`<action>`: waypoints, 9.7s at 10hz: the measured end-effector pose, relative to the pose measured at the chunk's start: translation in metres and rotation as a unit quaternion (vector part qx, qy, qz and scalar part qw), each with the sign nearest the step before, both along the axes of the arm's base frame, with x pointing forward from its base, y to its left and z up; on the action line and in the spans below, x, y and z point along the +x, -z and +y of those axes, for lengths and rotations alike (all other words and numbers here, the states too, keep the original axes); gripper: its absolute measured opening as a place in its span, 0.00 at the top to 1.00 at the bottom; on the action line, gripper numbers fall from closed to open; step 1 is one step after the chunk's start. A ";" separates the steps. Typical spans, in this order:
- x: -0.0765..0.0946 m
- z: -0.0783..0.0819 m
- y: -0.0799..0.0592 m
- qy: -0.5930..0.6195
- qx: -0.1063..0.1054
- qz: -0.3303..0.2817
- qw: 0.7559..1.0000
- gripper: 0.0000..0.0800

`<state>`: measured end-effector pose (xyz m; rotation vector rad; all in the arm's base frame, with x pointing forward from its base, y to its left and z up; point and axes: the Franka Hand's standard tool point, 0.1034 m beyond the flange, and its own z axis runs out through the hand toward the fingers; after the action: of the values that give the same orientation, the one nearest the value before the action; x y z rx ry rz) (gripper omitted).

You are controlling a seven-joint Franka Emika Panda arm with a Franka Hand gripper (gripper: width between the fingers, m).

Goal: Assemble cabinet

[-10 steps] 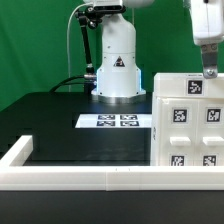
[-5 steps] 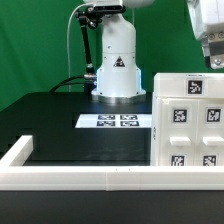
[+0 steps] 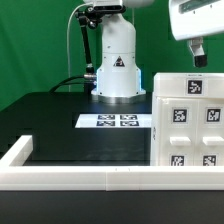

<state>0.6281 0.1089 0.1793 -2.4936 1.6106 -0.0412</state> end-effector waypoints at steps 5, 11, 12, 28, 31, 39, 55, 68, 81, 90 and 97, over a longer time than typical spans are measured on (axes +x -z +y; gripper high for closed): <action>0.000 -0.001 0.001 -0.173 -0.021 -0.022 0.984 0.00; 0.008 -0.013 -0.002 -0.473 -0.060 -0.063 0.877 0.00; 0.008 -0.013 -0.002 -0.501 -0.064 -0.067 0.860 0.00; 0.001 -0.028 0.001 -0.898 -0.118 -0.039 0.421 0.00; -0.005 -0.022 0.006 -0.932 -0.119 -0.027 0.342 0.00; -0.014 -0.017 0.023 -0.926 -0.123 -0.031 0.355 0.00; -0.014 -0.020 0.024 -0.759 -0.131 -0.020 0.638 0.30; -0.011 -0.023 0.023 -0.381 -0.124 -0.027 0.916 0.30; -0.017 -0.028 0.023 0.057 -0.073 -0.005 0.996 0.30; -0.020 -0.023 0.020 0.346 -0.006 0.028 0.938 0.30; -0.021 -0.019 0.022 0.329 -0.004 0.030 0.944 0.00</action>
Offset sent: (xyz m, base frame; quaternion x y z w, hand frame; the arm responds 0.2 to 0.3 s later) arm 0.0000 0.0000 0.0000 0.0000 0.0000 -0.1938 0.9810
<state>0.6071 0.0897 0.1569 -1.8569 2.3900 -0.0564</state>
